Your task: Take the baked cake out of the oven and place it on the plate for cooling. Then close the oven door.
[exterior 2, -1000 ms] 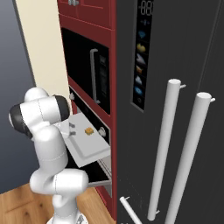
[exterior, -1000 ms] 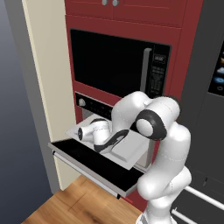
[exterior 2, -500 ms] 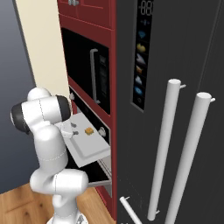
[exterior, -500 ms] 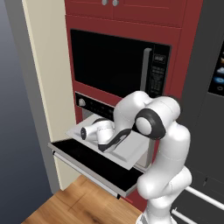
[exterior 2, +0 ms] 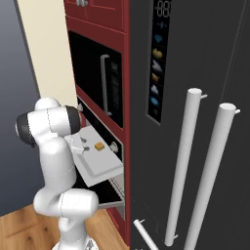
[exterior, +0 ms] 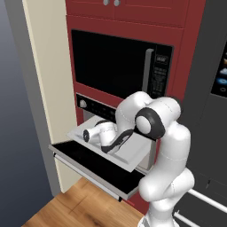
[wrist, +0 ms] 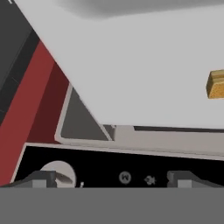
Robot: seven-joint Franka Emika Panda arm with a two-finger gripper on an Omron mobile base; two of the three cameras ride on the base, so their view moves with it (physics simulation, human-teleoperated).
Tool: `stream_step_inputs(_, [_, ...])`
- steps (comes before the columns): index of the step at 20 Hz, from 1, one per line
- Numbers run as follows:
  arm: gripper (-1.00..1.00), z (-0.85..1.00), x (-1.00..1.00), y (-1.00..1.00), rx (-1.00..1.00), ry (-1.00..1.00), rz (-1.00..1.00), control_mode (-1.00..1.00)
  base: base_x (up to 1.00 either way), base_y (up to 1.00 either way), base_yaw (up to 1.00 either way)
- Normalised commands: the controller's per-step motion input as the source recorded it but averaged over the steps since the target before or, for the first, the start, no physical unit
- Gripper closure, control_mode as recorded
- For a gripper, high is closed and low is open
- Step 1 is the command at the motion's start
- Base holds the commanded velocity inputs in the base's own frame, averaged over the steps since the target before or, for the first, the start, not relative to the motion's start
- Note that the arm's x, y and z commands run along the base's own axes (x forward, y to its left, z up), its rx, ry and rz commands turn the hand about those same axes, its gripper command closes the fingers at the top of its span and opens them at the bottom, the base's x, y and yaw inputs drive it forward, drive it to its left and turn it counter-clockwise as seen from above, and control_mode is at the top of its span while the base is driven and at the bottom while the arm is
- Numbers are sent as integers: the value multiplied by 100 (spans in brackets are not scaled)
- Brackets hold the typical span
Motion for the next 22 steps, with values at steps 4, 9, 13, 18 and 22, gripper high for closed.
stream_step_inputs(4, [-100, -16, 8, 0, 0, 0, 1, -100, 0, 0, 0])
stream_step_inputs(9, [-100, -11, 10, 0, 0, 0, 1, -100, 0, 0, 0])
stream_step_inputs(13, [-100, -12, 19, 0, 0, 0, 2, -100, 0, 0, 0])
stream_step_inputs(18, [-100, -11, 18, 0, 0, 0, 2, -100, 0, 0, 0])
stream_step_inputs(22, [-100, -13, 19, 0, 0, 0, 2, -100, 0, 0, 0])
